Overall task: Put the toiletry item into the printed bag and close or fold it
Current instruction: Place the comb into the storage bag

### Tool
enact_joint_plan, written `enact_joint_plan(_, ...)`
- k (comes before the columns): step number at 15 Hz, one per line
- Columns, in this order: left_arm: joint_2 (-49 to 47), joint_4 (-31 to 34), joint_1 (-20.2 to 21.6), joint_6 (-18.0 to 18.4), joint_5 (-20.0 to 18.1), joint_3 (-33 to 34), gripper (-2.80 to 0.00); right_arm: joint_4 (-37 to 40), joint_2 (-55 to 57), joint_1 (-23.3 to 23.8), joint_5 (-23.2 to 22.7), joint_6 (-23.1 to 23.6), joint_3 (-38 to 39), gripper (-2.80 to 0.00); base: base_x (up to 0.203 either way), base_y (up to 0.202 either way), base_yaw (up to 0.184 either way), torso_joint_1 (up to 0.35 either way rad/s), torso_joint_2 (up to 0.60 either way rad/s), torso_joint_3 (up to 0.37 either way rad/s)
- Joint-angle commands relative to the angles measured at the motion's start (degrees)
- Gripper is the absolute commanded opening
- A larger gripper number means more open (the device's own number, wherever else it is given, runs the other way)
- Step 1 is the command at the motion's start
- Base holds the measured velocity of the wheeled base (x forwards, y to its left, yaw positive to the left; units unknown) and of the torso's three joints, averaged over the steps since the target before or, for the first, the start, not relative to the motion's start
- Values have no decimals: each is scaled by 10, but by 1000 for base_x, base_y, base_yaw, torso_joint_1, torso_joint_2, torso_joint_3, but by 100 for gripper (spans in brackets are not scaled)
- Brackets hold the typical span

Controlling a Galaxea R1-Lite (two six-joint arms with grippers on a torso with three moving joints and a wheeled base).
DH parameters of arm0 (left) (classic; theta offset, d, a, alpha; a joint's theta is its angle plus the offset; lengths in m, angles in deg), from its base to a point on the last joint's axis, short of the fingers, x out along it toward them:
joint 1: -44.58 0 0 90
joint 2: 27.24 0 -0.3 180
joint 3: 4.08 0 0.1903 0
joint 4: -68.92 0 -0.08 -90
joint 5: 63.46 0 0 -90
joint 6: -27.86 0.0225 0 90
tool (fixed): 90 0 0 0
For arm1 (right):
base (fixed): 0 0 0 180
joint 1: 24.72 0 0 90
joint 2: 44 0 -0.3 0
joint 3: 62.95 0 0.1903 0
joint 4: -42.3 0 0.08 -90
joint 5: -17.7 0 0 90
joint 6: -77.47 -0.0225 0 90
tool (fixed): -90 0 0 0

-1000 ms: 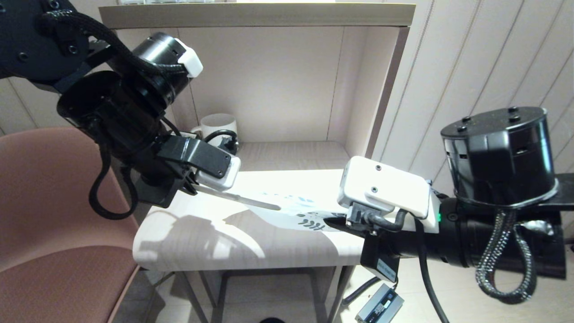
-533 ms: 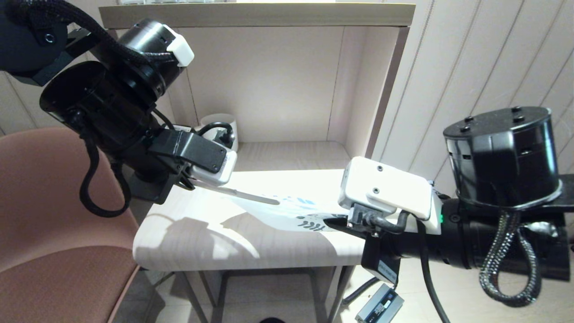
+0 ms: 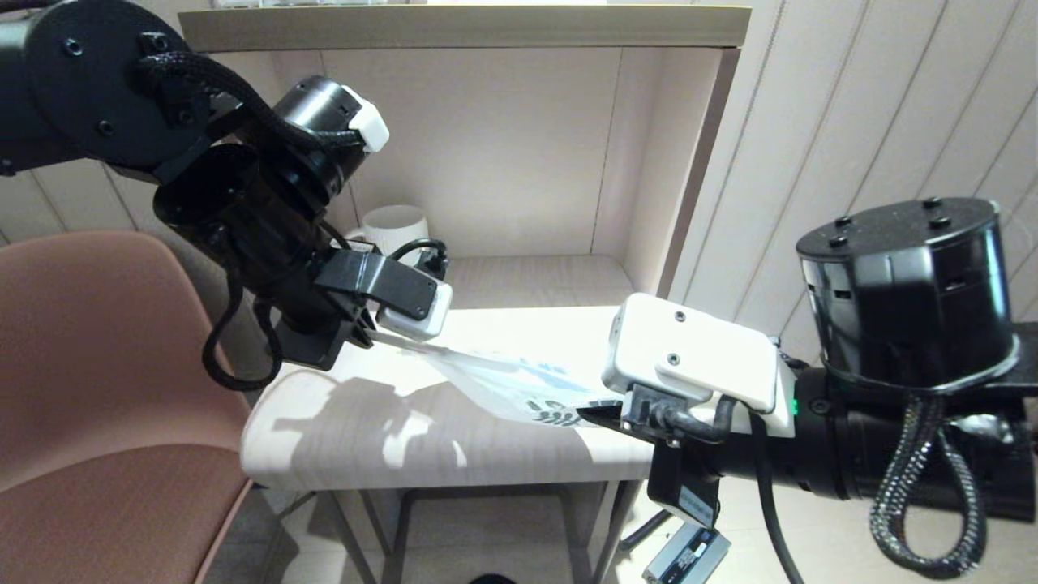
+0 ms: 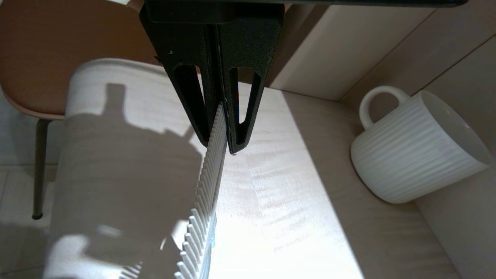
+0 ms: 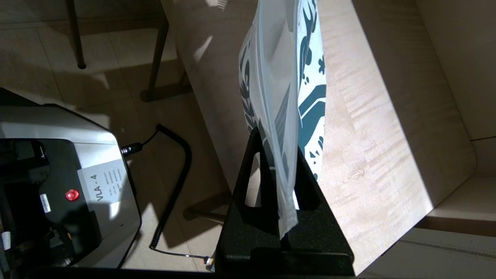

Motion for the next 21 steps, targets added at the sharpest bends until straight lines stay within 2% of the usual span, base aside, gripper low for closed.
enact_joint_plan(1, -12, -6, -11, 4, 1, 0, -280, -1, 3, -2, 0, 2, -1, -280, 0, 0, 0, 0, 0, 0)
enact_joint_plan(3, -12, -28, -29, 1, 0, 0, -280, -1, 3, -9, 0, -1, -1, -280, 0, 0, 0, 0, 0, 0)
enact_joint_plan(6, -1, -51, -59, -27, -5, 0, -280, 0, 2, -9, -2, -5, -1, -280, 0, 0, 0, 0, 0, 0)
enact_joint_plan(12, 26, -24, -70, -32, -7, 0, -280, 1, -4, -21, -6, -16, -5, -280, 0, 0, 0, 0, 0, 0)
enact_joint_plan(17, 30, 21, -78, -15, 2, 1, -280, 2, -9, -25, -37, -37, 2, -280, 0, 0, 0, 0, 0, 0)
enact_joint_plan(21, 51, 54, -77, 19, 44, 3, -280, 1, -15, -30, -37, -37, 24, -280, 0, 0, 0, 0, 0, 0)
